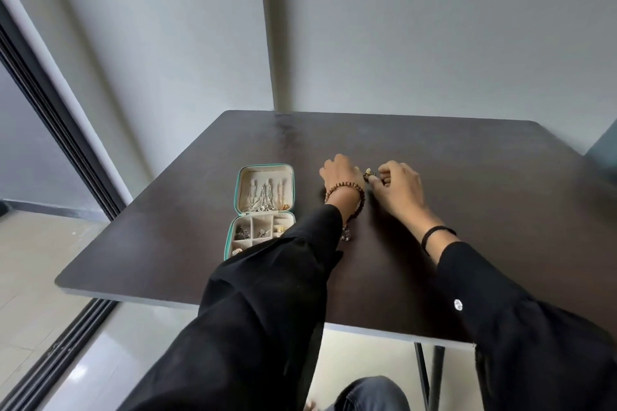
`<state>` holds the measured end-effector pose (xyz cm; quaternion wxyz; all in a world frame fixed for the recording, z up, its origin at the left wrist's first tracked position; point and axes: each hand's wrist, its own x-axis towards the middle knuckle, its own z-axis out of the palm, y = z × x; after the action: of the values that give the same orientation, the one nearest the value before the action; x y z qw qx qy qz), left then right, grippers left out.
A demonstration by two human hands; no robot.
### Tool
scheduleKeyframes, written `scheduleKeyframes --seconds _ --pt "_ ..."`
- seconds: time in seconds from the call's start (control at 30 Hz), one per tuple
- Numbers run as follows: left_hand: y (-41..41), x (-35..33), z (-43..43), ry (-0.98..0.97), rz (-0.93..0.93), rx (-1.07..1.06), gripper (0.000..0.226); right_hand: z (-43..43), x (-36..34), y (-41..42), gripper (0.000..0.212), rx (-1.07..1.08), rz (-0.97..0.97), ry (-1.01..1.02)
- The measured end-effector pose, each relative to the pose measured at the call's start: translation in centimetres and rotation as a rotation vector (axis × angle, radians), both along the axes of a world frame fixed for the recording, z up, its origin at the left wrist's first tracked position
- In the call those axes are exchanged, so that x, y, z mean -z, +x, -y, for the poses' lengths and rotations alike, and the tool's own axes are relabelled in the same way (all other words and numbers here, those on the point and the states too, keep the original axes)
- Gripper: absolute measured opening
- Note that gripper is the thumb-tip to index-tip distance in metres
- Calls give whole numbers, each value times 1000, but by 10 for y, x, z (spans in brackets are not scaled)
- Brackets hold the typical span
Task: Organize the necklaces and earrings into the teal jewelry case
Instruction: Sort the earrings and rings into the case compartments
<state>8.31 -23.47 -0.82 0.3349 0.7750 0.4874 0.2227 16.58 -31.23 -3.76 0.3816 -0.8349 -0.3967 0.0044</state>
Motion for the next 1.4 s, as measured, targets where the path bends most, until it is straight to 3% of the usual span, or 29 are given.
scheduleKeyframes --seconds 0.2,0.37,0.53,0.73,0.9,1.03,1.2,1.4 --pt "8 14 -9 -45 147 -67 35 -19 0 11 29 37 -68 28" --pt "8 18 -15 -30 140 -37 15 -18 -1 12 16 15 -58 68" --pt "0 11 -7 -100 235 -41 12 -10 1 9 7 18 -90 114" --pt "-7 7 7 -157 271 -55 13 5 2 2 10 66 -221 157" --pt "-20 2 26 -190 263 31 20 20 2 -8 22 57 -304 174" --pt "-33 4 42 -220 269 84 14 34 -1 -20 19 21 -329 126" --pt "-52 4 62 -282 355 106 9 56 -8 -34 9 35 -407 111" --pt "-79 -3 88 -368 542 128 9 87 -17 -63 12 21 -433 194"
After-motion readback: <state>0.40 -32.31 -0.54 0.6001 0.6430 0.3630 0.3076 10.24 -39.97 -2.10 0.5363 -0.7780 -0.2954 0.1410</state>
